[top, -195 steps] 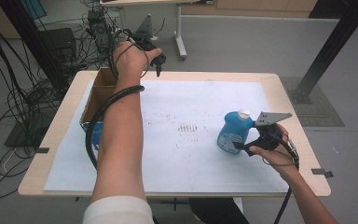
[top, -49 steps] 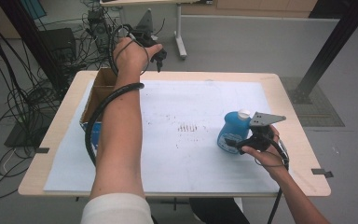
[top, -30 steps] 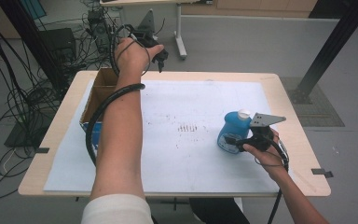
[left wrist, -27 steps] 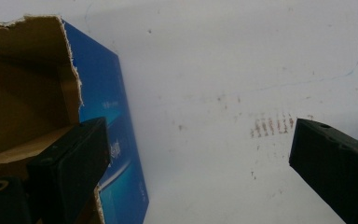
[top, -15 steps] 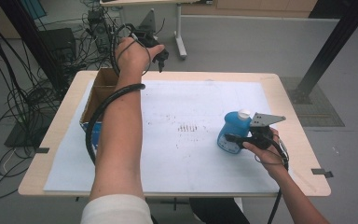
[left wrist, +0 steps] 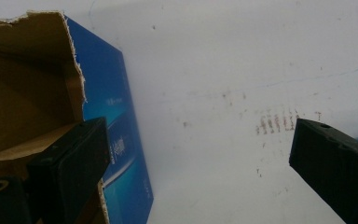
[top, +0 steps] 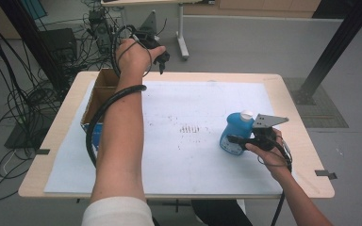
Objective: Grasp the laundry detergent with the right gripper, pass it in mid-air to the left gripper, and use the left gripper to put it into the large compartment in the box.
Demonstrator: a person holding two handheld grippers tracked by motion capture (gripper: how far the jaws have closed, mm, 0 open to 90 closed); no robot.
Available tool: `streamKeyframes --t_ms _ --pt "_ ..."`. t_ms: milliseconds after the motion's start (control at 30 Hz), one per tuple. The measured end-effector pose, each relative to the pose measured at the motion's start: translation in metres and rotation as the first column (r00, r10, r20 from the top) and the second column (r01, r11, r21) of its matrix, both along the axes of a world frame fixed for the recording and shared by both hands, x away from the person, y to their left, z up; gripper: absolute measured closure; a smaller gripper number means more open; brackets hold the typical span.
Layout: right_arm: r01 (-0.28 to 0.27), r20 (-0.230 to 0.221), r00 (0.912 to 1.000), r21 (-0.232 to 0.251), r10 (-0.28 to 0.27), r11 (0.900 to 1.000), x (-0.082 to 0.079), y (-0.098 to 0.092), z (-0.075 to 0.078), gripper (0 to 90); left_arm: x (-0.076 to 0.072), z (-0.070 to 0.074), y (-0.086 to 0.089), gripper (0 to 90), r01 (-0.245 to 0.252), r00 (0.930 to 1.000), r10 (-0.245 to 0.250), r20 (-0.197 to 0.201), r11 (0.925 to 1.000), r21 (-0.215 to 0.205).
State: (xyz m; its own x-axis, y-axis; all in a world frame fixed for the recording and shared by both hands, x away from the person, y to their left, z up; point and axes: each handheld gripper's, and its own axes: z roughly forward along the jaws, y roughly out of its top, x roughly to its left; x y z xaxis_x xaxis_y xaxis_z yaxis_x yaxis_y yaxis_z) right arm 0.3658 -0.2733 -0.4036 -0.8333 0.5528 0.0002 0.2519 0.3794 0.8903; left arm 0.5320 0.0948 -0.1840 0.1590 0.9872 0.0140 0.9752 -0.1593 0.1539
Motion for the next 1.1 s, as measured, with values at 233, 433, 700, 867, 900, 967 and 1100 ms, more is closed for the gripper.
streamKeyframes --t_ms 233,433,700,867,900,967,1100 --pt "0.000 0.003 1.0000 -0.003 0.000 1.000 -0.0001 0.0003 0.0001 43.2 -0.0008 0.0017 0.0010 5.8 -0.001 1.0000 0.001 0.006 1.0000 -0.003" --pt "-0.002 0.003 1.0000 -0.005 0.002 1.000 0.0001 0.0003 0.0002 43.2 -0.0008 0.0013 0.0028 5.8 -0.006 1.0000 0.006 0.002 1.0000 0.001" --pt "-0.001 0.002 1.0000 -0.005 0.001 1.000 0.0002 0.0002 0.0003 43.4 0.0008 0.0017 -0.0003 5.8 0.001 1.0000 -0.001 0.005 1.0000 0.006" --pt "0.000 0.002 1.0000 -0.004 0.000 1.000 0.0002 0.0003 0.0002 43.4 0.0011 0.0029 -0.0016 5.8 0.004 1.0000 -0.004 0.009 0.9999 0.009" --pt "-0.001 0.003 1.0000 -0.004 0.001 1.000 0.0003 0.0002 0.0002 43.4 0.0011 0.0030 -0.0017 5.8 0.005 1.0000 -0.005 0.007 0.9999 0.010" --pt "-0.001 0.003 1.0000 -0.004 0.001 1.000 0.0002 0.0002 0.0001 43.5 0.0008 0.0034 -0.0017 5.8 0.004 1.0000 -0.004 0.007 0.9999 0.011" --pt "0.002 0.001 1.0000 0.000 -0.002 1.000 0.0000 0.0001 -0.0001 43.6 0.0004 0.0042 -0.0014 5.8 0.004 1.0000 -0.004 0.007 0.9999 0.012"
